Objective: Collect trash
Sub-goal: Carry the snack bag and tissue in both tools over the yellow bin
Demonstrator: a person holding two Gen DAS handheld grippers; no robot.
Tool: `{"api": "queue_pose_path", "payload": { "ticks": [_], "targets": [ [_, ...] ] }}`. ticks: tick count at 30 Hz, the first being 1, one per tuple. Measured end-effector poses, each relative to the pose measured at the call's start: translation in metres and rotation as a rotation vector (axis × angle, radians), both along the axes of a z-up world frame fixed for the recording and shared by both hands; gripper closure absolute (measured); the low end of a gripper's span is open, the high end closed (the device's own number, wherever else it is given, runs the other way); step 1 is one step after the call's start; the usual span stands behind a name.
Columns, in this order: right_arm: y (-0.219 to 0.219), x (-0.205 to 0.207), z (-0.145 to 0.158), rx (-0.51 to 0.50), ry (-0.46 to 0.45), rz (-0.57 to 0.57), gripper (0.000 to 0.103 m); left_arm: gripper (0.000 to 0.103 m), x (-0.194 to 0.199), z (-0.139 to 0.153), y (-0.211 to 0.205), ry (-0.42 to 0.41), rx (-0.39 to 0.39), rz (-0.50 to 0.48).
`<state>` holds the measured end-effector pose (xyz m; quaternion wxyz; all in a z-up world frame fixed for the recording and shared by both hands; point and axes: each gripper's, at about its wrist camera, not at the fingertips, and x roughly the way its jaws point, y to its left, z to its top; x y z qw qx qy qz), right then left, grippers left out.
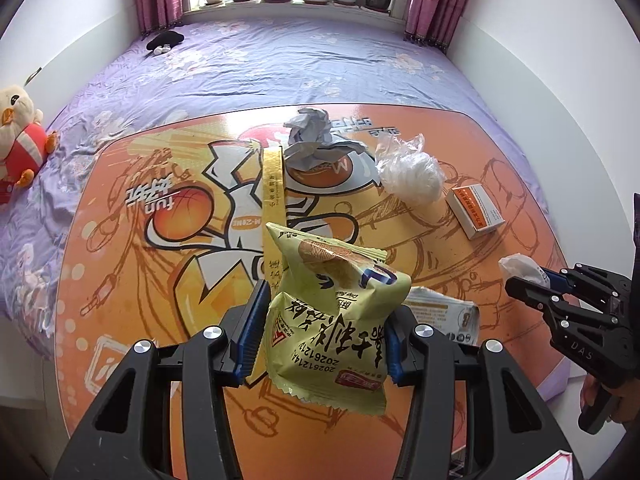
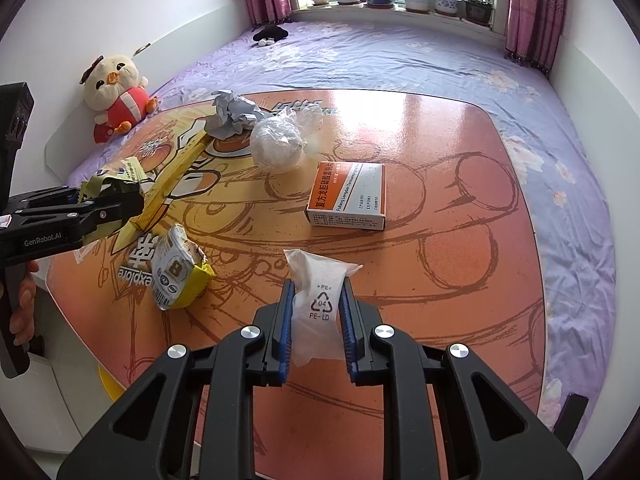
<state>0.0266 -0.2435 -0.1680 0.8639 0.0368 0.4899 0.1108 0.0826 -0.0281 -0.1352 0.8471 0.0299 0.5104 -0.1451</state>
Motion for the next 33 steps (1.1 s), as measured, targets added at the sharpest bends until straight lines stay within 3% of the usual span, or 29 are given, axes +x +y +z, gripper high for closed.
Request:
{"api": "queue_pose_path", "payload": {
  "ticks": [13,20,33],
  "targets": [
    [0.037,-0.021,0.041,0.068,-0.054,0.136,0.081,0.054,-0.083,0.009,0.077,0.003,-0.004,0.175],
    [0.082,-0.029,0.060,0.113,-0.085,0.305,0.081,0.054,-0.119,0.011,0.112,0.005,-0.006,0.272],
    [0.186,-0.043,0.072,0.107,-0.099,0.622,0.081,0.054,-0.191,0.011,0.186,-0.007,0.029,0.487]
  ]
}}
